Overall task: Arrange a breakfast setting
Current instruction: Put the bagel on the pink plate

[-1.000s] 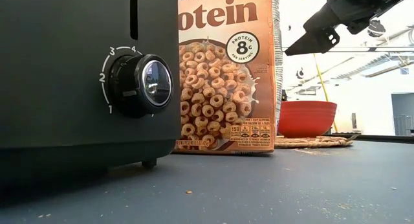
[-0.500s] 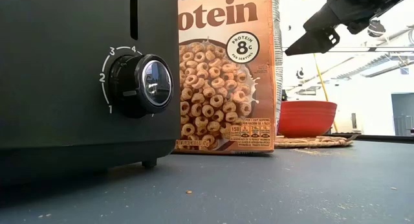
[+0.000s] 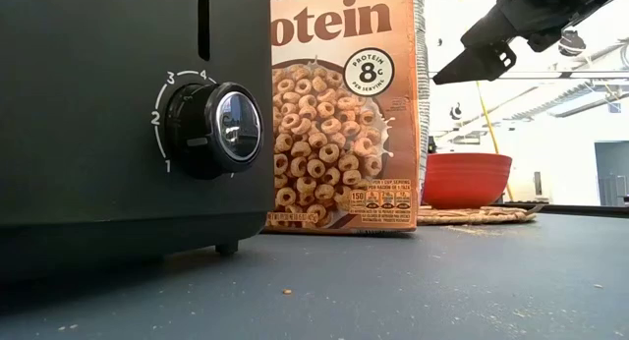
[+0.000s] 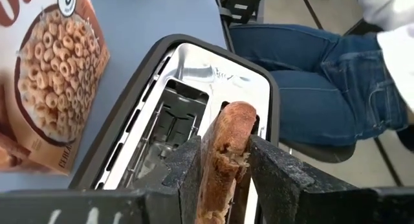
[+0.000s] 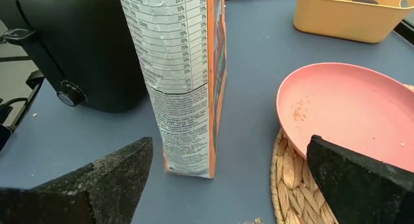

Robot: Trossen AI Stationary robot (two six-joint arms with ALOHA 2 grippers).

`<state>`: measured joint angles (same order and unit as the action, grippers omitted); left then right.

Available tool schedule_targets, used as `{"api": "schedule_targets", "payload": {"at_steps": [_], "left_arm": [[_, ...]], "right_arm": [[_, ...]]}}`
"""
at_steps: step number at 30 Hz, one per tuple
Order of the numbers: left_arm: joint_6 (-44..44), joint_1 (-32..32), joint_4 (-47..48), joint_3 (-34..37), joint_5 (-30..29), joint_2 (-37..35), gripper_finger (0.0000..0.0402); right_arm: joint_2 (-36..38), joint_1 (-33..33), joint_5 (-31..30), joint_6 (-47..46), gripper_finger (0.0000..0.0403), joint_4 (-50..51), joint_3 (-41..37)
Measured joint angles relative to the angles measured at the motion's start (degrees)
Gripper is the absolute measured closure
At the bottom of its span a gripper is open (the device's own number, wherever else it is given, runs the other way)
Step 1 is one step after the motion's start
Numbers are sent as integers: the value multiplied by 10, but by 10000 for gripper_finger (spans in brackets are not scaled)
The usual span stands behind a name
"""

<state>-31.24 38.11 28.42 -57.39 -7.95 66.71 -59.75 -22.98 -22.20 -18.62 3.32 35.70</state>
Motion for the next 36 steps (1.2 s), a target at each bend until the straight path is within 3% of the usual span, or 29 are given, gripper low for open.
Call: {"api": "schedule_targets", "payload": {"at_steps": [9, 16, 22, 30, 36], "left_arm": [[-10, -7, -2, 0, -12, 6, 225], [44, -5, -1, -1, 12, 27, 191], [147, 12, 1, 0, 22, 46, 190], [204, 25, 0, 0, 12, 60, 191], [226, 25, 2, 0, -2, 60, 239]], "right_arm": [[0, 0, 0, 0, 7, 0, 0], [0, 0, 0, 0, 7, 0, 0], [0, 0, 0, 0, 7, 0, 0], [0, 0, 0, 0, 7, 0, 0], [0, 0, 0, 0, 7, 0, 0]]}}
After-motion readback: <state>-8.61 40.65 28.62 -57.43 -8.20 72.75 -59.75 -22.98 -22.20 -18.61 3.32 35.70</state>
